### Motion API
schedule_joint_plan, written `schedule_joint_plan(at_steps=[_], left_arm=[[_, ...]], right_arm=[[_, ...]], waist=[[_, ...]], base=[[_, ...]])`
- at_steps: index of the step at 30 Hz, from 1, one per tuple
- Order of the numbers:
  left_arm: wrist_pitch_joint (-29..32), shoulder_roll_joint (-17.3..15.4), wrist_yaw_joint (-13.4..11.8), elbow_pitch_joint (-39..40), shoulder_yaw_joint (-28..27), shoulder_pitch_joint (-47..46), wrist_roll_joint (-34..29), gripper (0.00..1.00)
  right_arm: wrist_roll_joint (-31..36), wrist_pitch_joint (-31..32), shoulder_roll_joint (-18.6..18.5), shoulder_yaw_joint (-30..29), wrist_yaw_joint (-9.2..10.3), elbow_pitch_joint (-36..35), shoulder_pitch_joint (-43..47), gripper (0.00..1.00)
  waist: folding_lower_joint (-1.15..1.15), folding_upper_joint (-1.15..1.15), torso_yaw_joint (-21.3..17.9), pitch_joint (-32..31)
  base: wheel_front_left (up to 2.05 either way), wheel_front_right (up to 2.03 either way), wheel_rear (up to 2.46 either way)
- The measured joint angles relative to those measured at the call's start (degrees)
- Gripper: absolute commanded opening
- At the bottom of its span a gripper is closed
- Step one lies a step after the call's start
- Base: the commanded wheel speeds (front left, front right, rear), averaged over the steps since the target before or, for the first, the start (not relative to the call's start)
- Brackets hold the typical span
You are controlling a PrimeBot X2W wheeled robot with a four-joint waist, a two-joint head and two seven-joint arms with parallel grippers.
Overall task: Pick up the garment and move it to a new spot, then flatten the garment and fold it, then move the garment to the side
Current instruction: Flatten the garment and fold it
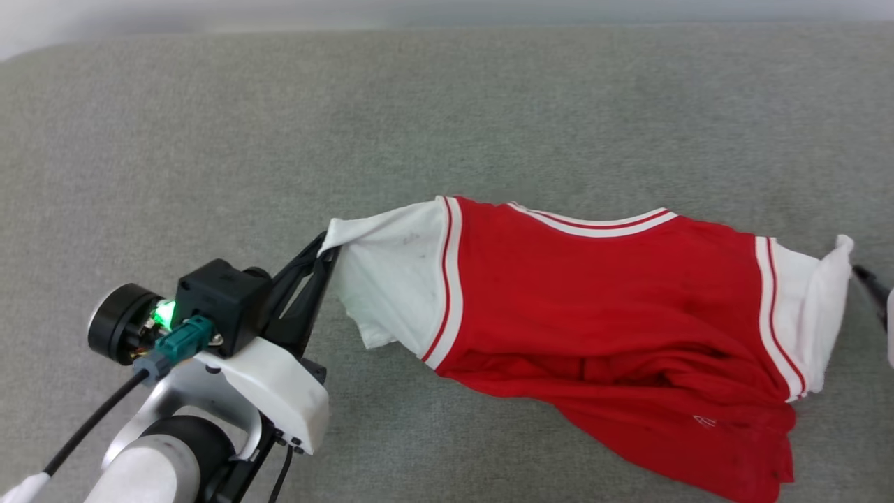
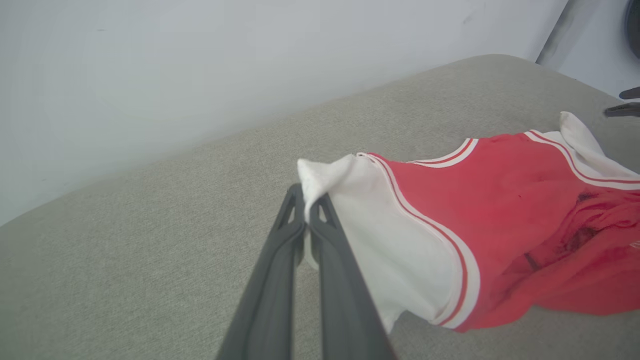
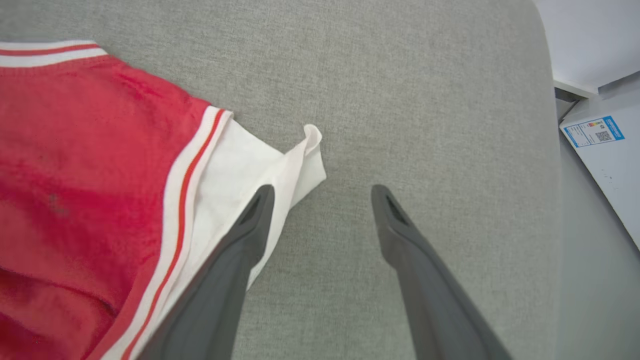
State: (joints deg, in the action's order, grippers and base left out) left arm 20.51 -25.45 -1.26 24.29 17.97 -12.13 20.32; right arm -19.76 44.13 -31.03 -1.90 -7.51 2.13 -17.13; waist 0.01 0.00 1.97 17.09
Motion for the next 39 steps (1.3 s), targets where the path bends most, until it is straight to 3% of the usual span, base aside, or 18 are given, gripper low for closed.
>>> schedule_joint_plan(at_steps=[8,17,18,19,20,30,39], left_arm=[[-1.0,1.8,0.8,1.0,2.9,-2.6,-0.7,0.0],[-2.0,2.8,1.0,-0.7,3.9,-3.2,-0.5,0.0],[-2.1,2.8,1.0,-0.9,3.9,-3.2,-0.5,0.0],[-2.1,2.7,1.0,-1.0,3.9,-3.2,-0.4,0.0],[-2.1,2.7,1.0,-1.2,3.8,-3.2,-0.4,0.0],[-5.3,1.6,-0.2,-4.7,0.3,-1.5,1.2,0.0],[-7.7,-2.3,-1.4,-5.8,-5.9,2.9,3.2,0.0]], right_arm=[[0.4,7.1,-0.8,1.6,0.0,8.6,-5.7,1.0],[-2.1,7.1,-2.5,4.9,0.14,12.6,-6.1,1.0],[-2.2,6.5,-2.9,5.5,0.19,12.8,-6.0,0.51],[-2.3,5.6,-3.0,5.8,0.18,13.1,-6.0,0.2],[-2.4,4.5,-3.0,6.0,0.18,13.5,-6.0,0.0],[-4.0,-5.5,-2.6,9.5,0.0,15.2,-6.2,0.0],[-9.9,-10.6,-5.8,11.1,0.0,7.6,-7.3,0.0]], waist=[[0.0,0.0,4.1,3.9],[-0.01,0.0,7.0,6.2],[-0.01,0.0,7.1,6.1],[-0.01,0.0,7.1,6.0],[-0.02,0.0,7.0,5.8],[0.0,0.0,5.0,0.5],[0.0,0.0,1.3,-8.0]], base=[[0.0,0.0,0.0],[0.0,0.0,0.0],[0.0,0.0,0.0],[0.0,0.0,0.0],[0.0,0.0,0.0],[0.0,0.0,0.0],[0.0,0.0,0.0]])
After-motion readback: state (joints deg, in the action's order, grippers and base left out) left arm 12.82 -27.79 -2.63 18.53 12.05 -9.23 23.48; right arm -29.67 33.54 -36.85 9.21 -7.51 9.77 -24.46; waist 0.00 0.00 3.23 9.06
